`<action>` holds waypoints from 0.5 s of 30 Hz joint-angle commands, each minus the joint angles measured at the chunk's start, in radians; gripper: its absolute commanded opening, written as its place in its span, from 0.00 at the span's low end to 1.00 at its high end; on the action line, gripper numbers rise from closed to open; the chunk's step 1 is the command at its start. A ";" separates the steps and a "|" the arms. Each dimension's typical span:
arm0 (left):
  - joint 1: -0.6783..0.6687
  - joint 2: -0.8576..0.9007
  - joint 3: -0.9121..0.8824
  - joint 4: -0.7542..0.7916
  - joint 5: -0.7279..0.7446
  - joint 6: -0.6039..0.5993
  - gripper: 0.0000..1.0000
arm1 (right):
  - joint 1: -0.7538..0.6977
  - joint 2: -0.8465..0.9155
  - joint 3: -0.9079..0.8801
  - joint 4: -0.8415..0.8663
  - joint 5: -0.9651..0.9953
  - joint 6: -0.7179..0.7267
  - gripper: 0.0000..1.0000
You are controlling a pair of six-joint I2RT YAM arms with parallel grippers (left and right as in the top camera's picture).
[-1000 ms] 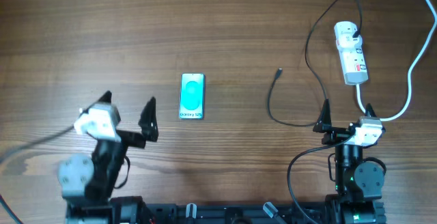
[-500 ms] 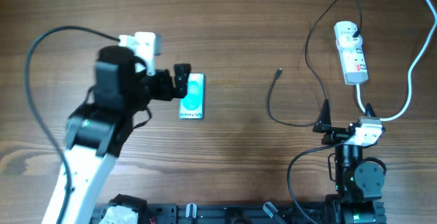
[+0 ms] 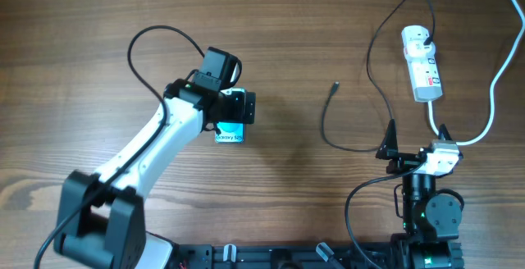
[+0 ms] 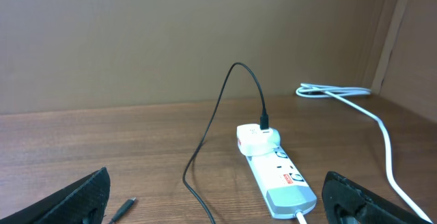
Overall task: Plug charger to phone and switch on socket
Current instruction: 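Move the left gripper over the phone and lower onto it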
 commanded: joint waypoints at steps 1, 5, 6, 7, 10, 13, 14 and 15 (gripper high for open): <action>-0.003 0.097 0.008 0.011 -0.014 -0.016 1.00 | 0.004 -0.009 -0.002 0.003 -0.009 -0.017 1.00; -0.003 0.172 0.008 0.011 -0.047 -0.016 1.00 | 0.004 -0.009 -0.002 0.003 -0.008 -0.017 1.00; -0.003 0.184 0.008 0.011 -0.071 -0.016 1.00 | 0.004 -0.009 -0.002 0.003 -0.009 -0.017 1.00; -0.003 0.193 0.008 0.012 -0.085 -0.016 1.00 | 0.004 -0.009 -0.002 0.003 -0.009 -0.017 1.00; -0.003 0.199 0.007 0.029 -0.085 -0.015 1.00 | 0.004 -0.009 -0.002 0.003 -0.008 -0.017 1.00; -0.003 0.199 0.007 0.058 -0.085 -0.015 1.00 | 0.004 -0.009 -0.002 0.003 -0.008 -0.017 1.00; -0.003 0.199 0.007 0.066 -0.085 -0.015 1.00 | 0.004 -0.009 -0.002 0.003 -0.008 -0.017 1.00; -0.003 0.199 0.007 0.073 -0.085 -0.015 1.00 | 0.004 -0.009 -0.002 0.003 -0.009 -0.017 1.00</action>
